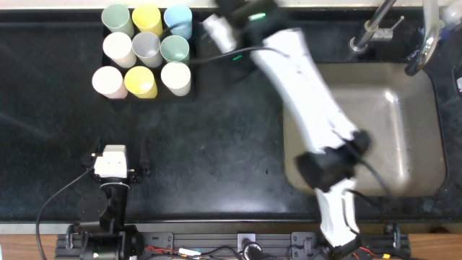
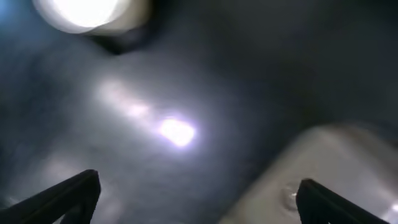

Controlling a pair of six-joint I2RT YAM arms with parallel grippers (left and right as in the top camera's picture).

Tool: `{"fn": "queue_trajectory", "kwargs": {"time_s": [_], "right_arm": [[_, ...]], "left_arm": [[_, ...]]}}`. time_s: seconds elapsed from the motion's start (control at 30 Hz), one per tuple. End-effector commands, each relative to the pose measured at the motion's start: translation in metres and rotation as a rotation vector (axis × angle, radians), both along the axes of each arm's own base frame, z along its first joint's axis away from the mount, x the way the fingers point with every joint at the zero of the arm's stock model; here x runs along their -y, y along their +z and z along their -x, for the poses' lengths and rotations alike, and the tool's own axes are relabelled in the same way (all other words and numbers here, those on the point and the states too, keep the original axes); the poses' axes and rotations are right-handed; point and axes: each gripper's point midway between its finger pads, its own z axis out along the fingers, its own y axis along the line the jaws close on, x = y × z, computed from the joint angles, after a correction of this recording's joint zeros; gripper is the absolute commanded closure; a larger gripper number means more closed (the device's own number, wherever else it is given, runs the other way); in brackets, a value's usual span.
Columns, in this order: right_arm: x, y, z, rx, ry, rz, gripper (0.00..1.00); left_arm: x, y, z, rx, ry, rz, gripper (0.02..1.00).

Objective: Store Cups

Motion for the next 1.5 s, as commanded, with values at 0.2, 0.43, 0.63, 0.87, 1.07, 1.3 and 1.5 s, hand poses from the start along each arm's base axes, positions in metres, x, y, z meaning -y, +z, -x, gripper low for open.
{"fn": "queue_trajectory", "kwargs": {"time_s": [0.2, 0.43, 0.63, 0.87, 1.07, 1.3, 1.5], "right_arm": [[0.16, -0.038, 0.075, -0.081, -0.535, 0.017, 0.003], [0.247, -0.069, 0.098, 0.466, -0.779, -0.132, 0.003], [0.262, -0.052, 0.106, 0.757, -0.559, 0.066, 0.003], [0.25, -0.007, 0.107, 1.173, -0.516, -0.062, 0.005], [0.241, 0.009, 0.126, 1.462, -0.459, -0.152, 0.003], [0.236, -0.015, 0.129, 1.447, -0.441, -0.164, 0.003], [0.228, -0.057, 0.127, 1.274, -0.427, -0.152, 0.005]], "left_arm": [[0.004, 0.001, 0.001, 0.005, -0.025, -0.012, 0.018], [0.004, 0.001, 0.001, 0.005, -0.025, -0.012, 0.018], [0.004, 0.001, 0.001, 0.005, -0.025, -0.012, 0.018], [0.004, 0.001, 0.001, 0.005, -0.025, -0.012, 0.018], [0.004, 0.001, 0.001, 0.005, -0.025, -0.012, 0.018], [0.004, 0.001, 0.001, 0.005, -0.025, -0.012, 0.018], [0.004, 0.001, 0.001, 0.005, -0.025, -0.012, 0.018]]}}
